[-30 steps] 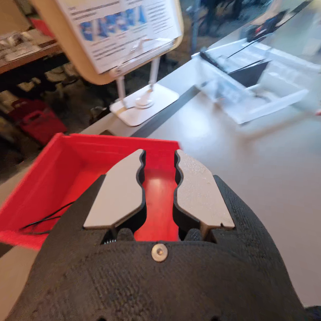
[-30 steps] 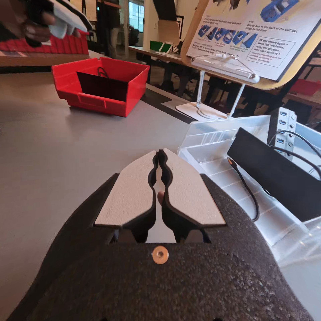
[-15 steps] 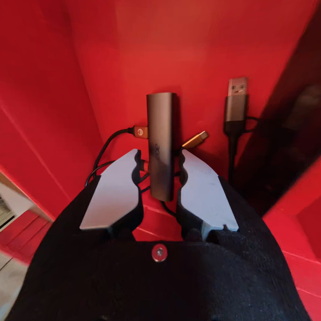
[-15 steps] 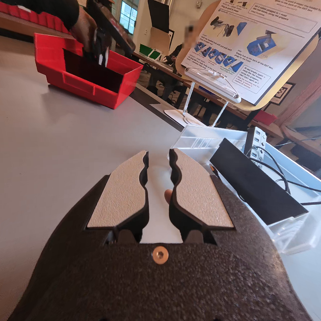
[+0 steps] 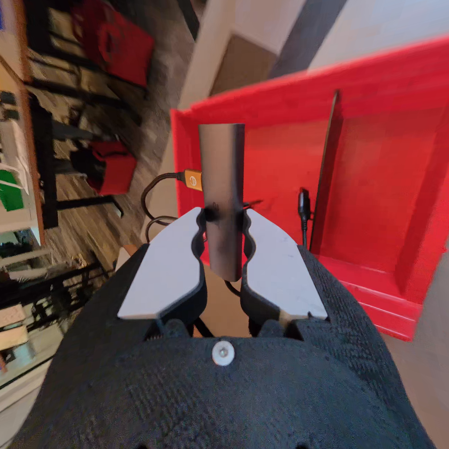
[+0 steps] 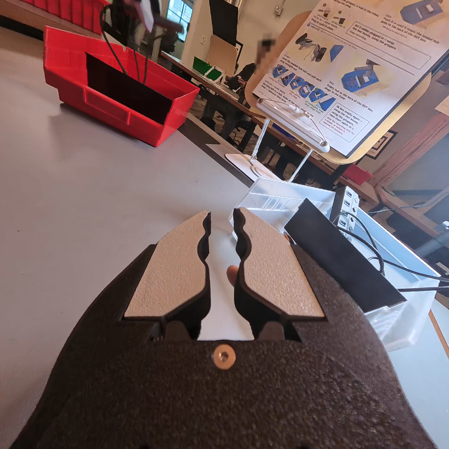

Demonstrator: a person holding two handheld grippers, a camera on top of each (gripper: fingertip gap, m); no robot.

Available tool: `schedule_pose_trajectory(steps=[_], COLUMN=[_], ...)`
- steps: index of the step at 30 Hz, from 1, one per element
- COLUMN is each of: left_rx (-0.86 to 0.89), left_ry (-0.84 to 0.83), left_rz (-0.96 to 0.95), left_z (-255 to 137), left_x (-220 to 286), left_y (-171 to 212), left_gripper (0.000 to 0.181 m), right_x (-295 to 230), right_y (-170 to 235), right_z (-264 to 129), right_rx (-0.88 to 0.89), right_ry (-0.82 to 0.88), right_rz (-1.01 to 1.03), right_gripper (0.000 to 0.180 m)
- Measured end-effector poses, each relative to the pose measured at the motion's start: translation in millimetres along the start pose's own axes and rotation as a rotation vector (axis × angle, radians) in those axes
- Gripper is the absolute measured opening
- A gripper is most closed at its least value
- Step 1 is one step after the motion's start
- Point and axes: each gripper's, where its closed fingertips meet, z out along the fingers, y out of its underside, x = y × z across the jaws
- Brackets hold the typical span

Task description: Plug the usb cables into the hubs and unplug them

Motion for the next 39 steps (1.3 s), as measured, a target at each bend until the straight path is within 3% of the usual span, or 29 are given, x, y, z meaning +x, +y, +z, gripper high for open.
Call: schedule_pose_trajectory(steps=[4, 7, 9, 14, 18, 21, 23, 25, 28, 31, 34, 39], left_rx=[0.317, 0.582, 0.765, 1.115, 1.257, 1.266, 1.270, 1.248, 1.229, 1.222, 1.178, 1.110], left_ry=[-0.034, 0.046, 0.157, 0.626, 1.029, 1.253, 1.379, 1.466, 1.510, 1.429, 1.134, 0.827], left_rz=[-0.091, -0.133, -0.131, -0.075, -0.021, -0.020, -0.034, -0.056, -0.105, -0.178, -0.186, -0.030], left_z=[-71, -126, -163, -231, -246, -237, -230, -221, -209, -192, -163, -147], left_x=[-4, 20, 51, 162, 248, 294, 313, 324, 329, 322, 315, 324], left_y=[-37, -68, -89, -124, -123, -116, -111, -108, -108, -113, -122, -125], left_gripper=[0.029, 0.029, 0.029, 0.029, 0.029, 0.028, 0.028, 0.028, 0.028, 0.025, 0.020, 0.019], right_x=[-6, -8, -8, -6, -13, -44, -75, -96, -114, -110, -101, -112], right_y=[-1, -13, -33, -100, -141, -144, -131, -127, -125, -115, -101, -81], right_z=[3, 9, 14, 29, 36, 33, 27, 26, 26, 31, 40, 50], right_rx=[0.003, 0.023, 0.066, 0.176, 0.250, 0.196, 0.107, 0.116, 0.171, 0.121, 0.001, -0.143], right_ry=[-0.017, -0.034, -0.047, -0.161, -0.329, -0.507, -0.690, -0.782, -0.856, -0.851, -0.827, -0.833], right_rz=[0.003, -0.001, -0.005, -0.024, -0.037, -0.175, -0.214, -0.211, -0.134, -0.071, -0.010, -0.086], right_gripper=[0.017, 0.017, 0.018, 0.030, 0.051, 0.080, 0.076, 0.056, 0.009, 0.008, 0.007, 0.007])
